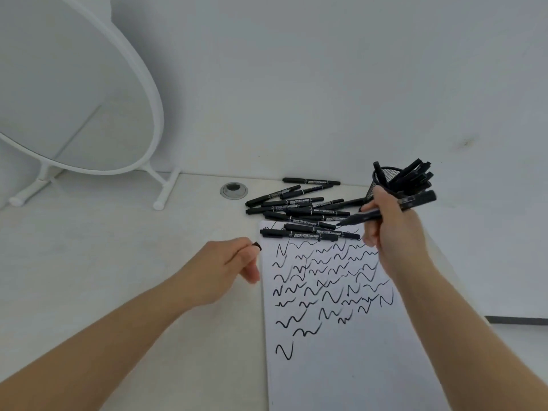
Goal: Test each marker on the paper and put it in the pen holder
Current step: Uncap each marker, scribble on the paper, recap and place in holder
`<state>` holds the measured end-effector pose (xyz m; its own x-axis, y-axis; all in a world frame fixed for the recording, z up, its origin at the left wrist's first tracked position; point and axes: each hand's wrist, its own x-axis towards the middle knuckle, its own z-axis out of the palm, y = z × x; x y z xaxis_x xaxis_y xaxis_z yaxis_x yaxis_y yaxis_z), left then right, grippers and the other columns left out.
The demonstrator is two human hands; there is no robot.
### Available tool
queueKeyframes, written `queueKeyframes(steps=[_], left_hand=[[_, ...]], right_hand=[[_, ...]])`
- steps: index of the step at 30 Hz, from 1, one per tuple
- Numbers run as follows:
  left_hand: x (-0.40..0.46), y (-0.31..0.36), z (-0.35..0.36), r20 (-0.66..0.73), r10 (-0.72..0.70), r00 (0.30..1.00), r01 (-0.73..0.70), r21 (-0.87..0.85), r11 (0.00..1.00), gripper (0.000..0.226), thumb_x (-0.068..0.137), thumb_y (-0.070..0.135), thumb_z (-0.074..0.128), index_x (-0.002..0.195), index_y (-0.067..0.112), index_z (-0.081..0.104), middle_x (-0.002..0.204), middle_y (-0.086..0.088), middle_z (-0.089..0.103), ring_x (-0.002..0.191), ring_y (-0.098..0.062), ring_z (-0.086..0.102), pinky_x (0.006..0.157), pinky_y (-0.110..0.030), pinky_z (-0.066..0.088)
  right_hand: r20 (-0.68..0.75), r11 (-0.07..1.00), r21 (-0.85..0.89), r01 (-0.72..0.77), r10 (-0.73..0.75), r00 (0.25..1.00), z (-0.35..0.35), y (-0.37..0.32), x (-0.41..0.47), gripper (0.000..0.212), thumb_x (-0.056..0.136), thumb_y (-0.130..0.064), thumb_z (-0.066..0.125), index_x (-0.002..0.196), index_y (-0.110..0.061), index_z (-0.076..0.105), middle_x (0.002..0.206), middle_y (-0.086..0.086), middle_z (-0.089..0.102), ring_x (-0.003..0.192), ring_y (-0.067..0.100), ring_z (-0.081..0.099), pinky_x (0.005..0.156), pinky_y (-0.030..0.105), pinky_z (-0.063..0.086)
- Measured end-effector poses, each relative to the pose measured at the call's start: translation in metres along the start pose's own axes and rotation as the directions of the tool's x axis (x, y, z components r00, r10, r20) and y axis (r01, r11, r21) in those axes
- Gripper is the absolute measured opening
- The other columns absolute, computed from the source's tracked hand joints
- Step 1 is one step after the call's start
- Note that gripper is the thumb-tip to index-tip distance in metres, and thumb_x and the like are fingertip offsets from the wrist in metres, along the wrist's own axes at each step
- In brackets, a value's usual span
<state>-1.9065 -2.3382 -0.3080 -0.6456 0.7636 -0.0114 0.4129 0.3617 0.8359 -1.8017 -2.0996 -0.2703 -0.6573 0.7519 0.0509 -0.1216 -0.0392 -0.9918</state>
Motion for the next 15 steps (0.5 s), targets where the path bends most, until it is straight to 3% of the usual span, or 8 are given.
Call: queueKeyframes(steps=[3, 7, 9, 11, 15], left_hand=[[0.025, -0.008, 0.014, -0.052, 0.062, 0.997, -0.054, 0.147, 0.988, 0.029, 0.096, 0.031, 0.038, 0.070, 0.037, 0.050, 0.093, 0.018, 0.068, 0.079, 0.007, 0.056, 0.063, -0.009, 0.035], [0.047, -0.023, 0.014, -0.113, 0.114, 0.987, -0.082, 0.256, 0.963, 0.024, 0.096, 0.032, 0.036, 0.082, 0.023, 0.053, 0.090, 0.000, 0.062, 0.089, -0.017, 0.051, 0.079, -0.030, 0.039], [0.054, -0.027, 0.009, -0.147, 0.128, 0.981, -0.087, 0.257, 0.962, 0.029, 0.097, 0.031, 0.035, 0.095, 0.013, 0.058, 0.092, -0.006, 0.062, 0.092, -0.020, 0.050, 0.082, -0.037, 0.040], [0.059, -0.032, 0.005, -0.166, 0.115, 0.979, -0.072, 0.244, 0.967, 0.030, 0.097, 0.031, 0.034, 0.102, 0.014, 0.059, 0.093, -0.002, 0.062, 0.094, -0.017, 0.049, 0.084, -0.039, 0.040], [0.061, -0.035, 0.004, -0.153, 0.095, 0.984, -0.055, 0.242, 0.969, 0.027, 0.097, 0.032, 0.034, 0.101, 0.019, 0.057, 0.101, 0.000, 0.064, 0.094, -0.016, 0.050, 0.085, -0.040, 0.040]], right_hand=[[0.104, 0.993, -0.071, -0.092, 0.100, 0.990, 0.030, 0.020, -0.004, 0.035, 0.092, -0.030, 0.051, 0.063, -0.013, 0.062, 0.041, 0.000, 0.054, 0.033, 0.012, 0.045, 0.036, 0.019, 0.036], [0.096, 0.979, -0.121, -0.165, 0.177, 0.980, 0.056, 0.034, 0.002, 0.033, 0.089, -0.025, 0.052, 0.060, -0.012, 0.061, 0.037, -0.001, 0.050, 0.030, 0.010, 0.041, 0.034, 0.015, 0.032], [0.102, 0.969, -0.196, -0.150, 0.172, 0.980, 0.066, 0.042, 0.003, 0.029, 0.086, -0.023, 0.054, 0.059, -0.012, 0.058, 0.036, -0.003, 0.047, 0.030, 0.008, 0.038, 0.034, 0.014, 0.031], [0.115, 0.962, -0.255, -0.099, 0.132, 0.985, 0.070, 0.052, 0.005, 0.024, 0.083, -0.020, 0.055, 0.060, -0.012, 0.055, 0.036, -0.005, 0.047, 0.033, 0.007, 0.038, 0.035, 0.014, 0.032], [0.169, 0.936, -0.349, 0.048, 0.013, 0.986, 0.067, 0.067, 0.002, 0.022, 0.082, -0.019, 0.058, 0.061, -0.018, 0.053, 0.042, -0.004, 0.052, 0.038, 0.006, 0.046, 0.039, 0.017, 0.038]])
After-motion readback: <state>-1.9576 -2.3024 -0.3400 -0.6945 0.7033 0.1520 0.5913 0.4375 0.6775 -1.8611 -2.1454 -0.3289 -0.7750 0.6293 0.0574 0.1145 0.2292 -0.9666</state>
